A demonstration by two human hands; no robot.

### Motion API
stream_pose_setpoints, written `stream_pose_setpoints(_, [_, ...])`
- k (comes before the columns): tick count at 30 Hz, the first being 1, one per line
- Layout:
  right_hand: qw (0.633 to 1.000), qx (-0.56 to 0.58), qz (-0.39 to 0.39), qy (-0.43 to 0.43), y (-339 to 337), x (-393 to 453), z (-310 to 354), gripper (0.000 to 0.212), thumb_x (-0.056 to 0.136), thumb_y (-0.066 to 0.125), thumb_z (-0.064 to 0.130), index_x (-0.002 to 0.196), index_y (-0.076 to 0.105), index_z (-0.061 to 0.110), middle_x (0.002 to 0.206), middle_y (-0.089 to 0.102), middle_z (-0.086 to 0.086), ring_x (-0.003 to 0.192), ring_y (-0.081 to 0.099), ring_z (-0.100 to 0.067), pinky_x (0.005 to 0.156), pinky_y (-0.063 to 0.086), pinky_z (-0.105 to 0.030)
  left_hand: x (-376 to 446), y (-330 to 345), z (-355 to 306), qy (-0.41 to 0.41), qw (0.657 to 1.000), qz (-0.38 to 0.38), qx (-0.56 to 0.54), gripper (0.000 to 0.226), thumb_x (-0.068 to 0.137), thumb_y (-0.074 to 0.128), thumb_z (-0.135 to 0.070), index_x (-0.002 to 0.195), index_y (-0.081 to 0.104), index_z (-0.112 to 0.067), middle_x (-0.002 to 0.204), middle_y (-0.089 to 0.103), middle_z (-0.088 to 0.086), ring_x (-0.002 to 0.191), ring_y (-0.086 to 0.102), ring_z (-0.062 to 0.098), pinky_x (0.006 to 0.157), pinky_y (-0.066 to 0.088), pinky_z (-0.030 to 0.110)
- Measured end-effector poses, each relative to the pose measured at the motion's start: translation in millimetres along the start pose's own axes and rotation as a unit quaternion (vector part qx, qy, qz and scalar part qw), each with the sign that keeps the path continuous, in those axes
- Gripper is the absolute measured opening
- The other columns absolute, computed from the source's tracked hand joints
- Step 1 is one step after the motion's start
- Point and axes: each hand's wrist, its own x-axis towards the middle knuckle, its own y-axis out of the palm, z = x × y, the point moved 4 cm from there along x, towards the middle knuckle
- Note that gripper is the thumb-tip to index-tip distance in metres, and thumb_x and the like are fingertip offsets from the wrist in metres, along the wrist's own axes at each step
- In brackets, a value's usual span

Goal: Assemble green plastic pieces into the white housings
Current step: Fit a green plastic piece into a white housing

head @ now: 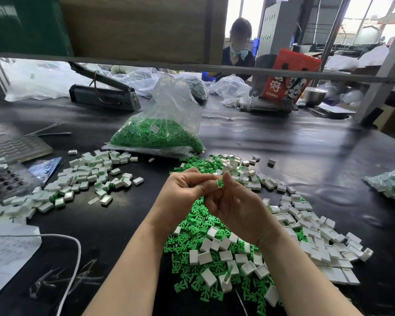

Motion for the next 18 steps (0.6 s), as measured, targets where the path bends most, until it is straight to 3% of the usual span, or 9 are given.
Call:
stream_pose_setpoints(6, [1.0, -0.011, -0.003, -0.014, -2.2, 0.4, -0.4, 0.034, 0.092, 0.053, 0.04, 0.096, 0.067, 0.01, 0.072, 0.053, -0.004, 0.066, 0.051, -0.012, 0.067, 0.046, -0.021, -0.4, 1.3, -0.9, 0.01, 1.0, -0.002, -0.008, 0.015, 0.083, 0.068, -0.001, 0.094, 0.076, -0.008, 0.082, 0.057, 0.008, 0.079, 0.062, -0.004, 0.078, 0.045, 0.004])
stream_pose_setpoints(10, [1.0, -0.008, 0.009, -0.015, -2.8, 1.0, -0.9, 0.034, 0.093, 0.052, 0.04, 0.097, 0.068, 0.011, 0.071, 0.054, -0.003, 0.066, 0.05, -0.012, 0.067, 0.045, -0.021, -1.0, 1.2, -1.9, 0.007, 1.0, 0.004, -0.009, 0.015, 0.083, 0.069, -0.004, 0.093, 0.077, -0.011, 0.081, 0.058, 0.003, 0.08, 0.062, 0.001, 0.079, 0.047, 0.012])
stream_pose_setpoints(12, [1.0, -0.006, 0.011, -0.013, -3.0, 1.0, -1.8, 0.035, 0.094, 0.05, 0.041, 0.097, 0.071, 0.013, 0.072, 0.056, -0.003, 0.067, 0.053, -0.011, 0.068, 0.047, -0.02, -1.2, 1.2, -2.5, 0.008, 1.0, 0.002, -0.001, 0.014, 0.084, 0.069, -0.004, 0.094, 0.077, -0.009, 0.084, 0.064, 0.008, 0.082, 0.065, 0.003, 0.08, 0.049, 0.012])
stream_pose_setpoints(14, [1.0, 0.001, 0.006, -0.01, -4.8, 1.6, -3.2, 0.037, 0.095, 0.052, 0.04, 0.103, 0.069, 0.008, 0.076, 0.057, -0.004, 0.07, 0.055, -0.012, 0.07, 0.05, -0.02, -1.6, 2.0, -2.3, -0.001, 1.0, 0.005, -0.001, 0.011, 0.086, 0.069, -0.004, 0.094, 0.075, -0.007, 0.084, 0.069, 0.014, 0.079, 0.069, 0.012, 0.077, 0.053, 0.019])
stream_pose_setpoints(18, [0.999, -0.036, -0.004, -0.012, -7.7, 2.7, -3.6, 0.041, 0.091, 0.062, 0.038, 0.116, 0.067, 0.006, 0.092, 0.055, -0.011, 0.082, 0.053, -0.014, 0.078, 0.047, -0.023, -3.4, 6.4, -2.6, -0.011, 1.0, 0.012, 0.022, 0.007, 0.085, 0.065, -0.004, 0.091, 0.069, -0.005, 0.063, 0.062, 0.009, 0.061, 0.061, 0.02, 0.068, 0.053, 0.034])
